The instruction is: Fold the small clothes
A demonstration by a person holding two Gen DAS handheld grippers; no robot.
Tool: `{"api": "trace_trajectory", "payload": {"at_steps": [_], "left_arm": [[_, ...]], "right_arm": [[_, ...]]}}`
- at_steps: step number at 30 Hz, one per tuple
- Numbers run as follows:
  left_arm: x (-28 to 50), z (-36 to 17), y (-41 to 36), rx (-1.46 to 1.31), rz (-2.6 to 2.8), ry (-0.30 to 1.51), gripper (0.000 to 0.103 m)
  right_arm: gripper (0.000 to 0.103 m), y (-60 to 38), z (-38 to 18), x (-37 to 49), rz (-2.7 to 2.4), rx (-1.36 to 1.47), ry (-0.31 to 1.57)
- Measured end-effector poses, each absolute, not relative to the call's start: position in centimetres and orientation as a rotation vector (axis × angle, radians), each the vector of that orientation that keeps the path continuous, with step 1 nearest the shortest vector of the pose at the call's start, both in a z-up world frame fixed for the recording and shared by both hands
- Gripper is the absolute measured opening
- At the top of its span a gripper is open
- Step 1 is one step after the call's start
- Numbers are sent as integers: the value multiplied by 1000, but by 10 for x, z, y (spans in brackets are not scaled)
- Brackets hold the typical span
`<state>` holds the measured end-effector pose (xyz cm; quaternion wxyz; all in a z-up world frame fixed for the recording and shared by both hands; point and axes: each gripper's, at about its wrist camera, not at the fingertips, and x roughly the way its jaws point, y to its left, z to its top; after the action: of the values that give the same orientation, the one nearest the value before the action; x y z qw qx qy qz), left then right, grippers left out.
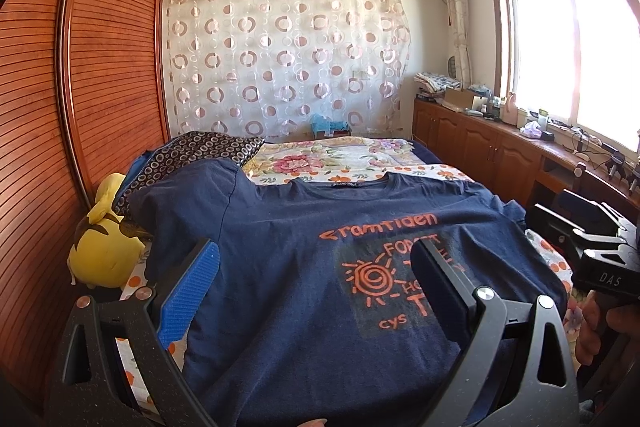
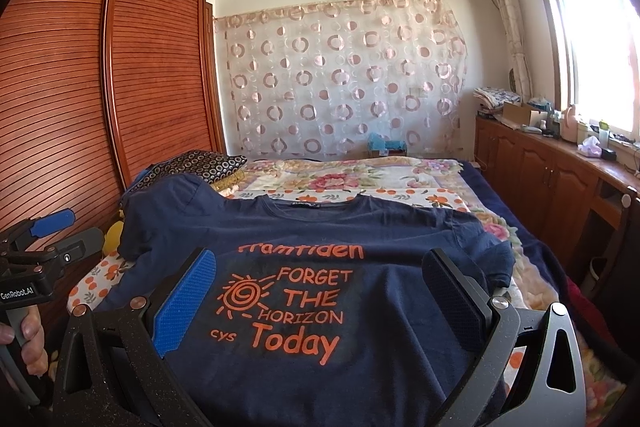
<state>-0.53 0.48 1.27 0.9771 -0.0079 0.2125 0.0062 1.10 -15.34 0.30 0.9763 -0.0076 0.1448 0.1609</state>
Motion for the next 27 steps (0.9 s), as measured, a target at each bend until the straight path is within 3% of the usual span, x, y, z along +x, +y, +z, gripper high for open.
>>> {"api": "trace_trajectory", "payload": {"at_steps": [27], "left_arm": [[40, -47, 128, -121, 148, 570, 97]], "right_arm": [[103, -108, -25, 94, 478, -83, 360]]}}
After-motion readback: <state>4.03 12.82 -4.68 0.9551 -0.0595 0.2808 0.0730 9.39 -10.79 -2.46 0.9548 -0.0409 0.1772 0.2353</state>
